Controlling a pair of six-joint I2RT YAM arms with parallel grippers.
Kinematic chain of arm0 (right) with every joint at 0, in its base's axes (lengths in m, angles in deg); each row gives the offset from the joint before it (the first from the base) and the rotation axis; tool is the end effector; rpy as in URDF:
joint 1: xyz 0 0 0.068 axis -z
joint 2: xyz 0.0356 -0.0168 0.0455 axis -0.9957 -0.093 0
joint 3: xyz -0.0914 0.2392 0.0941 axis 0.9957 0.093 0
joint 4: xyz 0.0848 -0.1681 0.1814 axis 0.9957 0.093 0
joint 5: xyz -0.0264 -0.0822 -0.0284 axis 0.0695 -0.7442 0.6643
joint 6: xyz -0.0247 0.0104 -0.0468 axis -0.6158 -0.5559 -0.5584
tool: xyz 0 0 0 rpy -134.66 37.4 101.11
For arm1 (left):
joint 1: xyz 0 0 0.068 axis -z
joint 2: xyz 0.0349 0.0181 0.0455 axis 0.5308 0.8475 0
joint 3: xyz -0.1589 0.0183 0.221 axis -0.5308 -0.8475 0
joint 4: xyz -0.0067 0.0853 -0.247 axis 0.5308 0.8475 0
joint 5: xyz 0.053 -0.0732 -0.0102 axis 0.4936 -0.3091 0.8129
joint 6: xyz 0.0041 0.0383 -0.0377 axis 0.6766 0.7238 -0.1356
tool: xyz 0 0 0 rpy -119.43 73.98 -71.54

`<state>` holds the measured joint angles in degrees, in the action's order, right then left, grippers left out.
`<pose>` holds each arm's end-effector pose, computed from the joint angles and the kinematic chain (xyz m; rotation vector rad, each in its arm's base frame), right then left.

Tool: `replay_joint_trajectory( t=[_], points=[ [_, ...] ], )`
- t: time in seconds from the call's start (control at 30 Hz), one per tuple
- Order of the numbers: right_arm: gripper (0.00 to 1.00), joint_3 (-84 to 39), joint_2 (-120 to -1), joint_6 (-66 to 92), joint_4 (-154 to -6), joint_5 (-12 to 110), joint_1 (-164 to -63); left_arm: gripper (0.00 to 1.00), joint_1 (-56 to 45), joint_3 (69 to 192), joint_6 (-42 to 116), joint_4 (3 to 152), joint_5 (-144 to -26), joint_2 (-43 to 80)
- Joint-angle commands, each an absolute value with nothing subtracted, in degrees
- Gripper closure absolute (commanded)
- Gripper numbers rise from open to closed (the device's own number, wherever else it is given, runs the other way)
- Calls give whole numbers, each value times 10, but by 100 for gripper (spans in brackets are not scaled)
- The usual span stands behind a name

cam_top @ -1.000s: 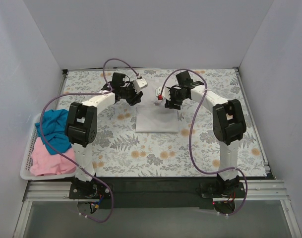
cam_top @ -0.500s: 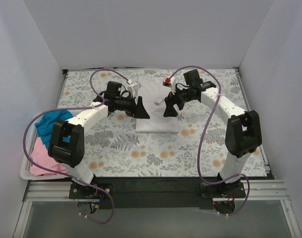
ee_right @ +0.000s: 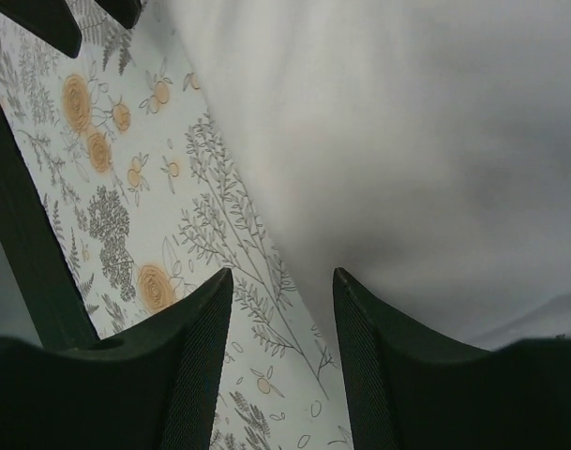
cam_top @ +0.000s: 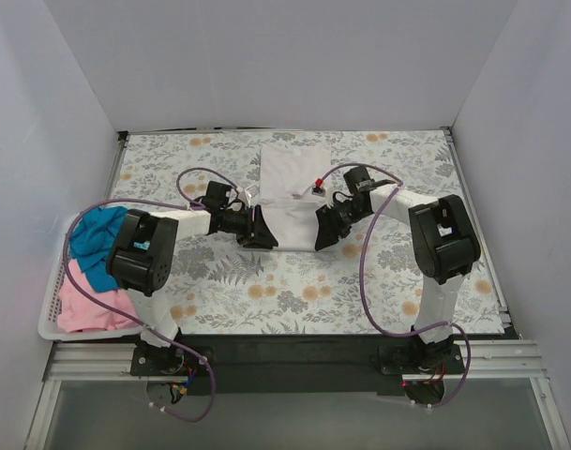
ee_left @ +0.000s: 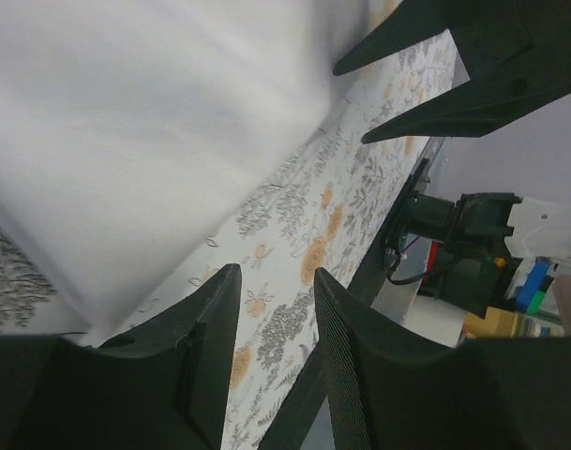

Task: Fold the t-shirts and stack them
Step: Fold the tshirt

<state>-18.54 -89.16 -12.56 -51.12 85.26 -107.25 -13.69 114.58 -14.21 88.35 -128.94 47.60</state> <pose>0.3389 0.1675 0.1640 -1.1048 2.3570 1.0546 0.3189 -0.1357 0.1453 0.6314 -2.5175 1.4543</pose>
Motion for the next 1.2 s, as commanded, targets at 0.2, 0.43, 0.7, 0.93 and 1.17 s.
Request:
replay_joint_trajectory(
  t=[0.2,0.43,0.7,0.93,1.17],
  points=[
    [50,-149,-956,-44,-582,893,-1029,66,-193,1107,-223,770,-1295,569],
    [50,-151,-916,-73,-518,900,-992,68,-213,1120,-164,833,-1345,516],
    [48,-221,-783,-317,-435,816,-1010,58,-206,1198,139,993,-1314,373],
    [48,-117,-724,-535,-496,706,-1054,60,-135,1113,452,955,-1148,301],
    [48,-27,-695,-602,-606,668,-1108,62,-60,1024,539,815,-1094,302]
  ],
)
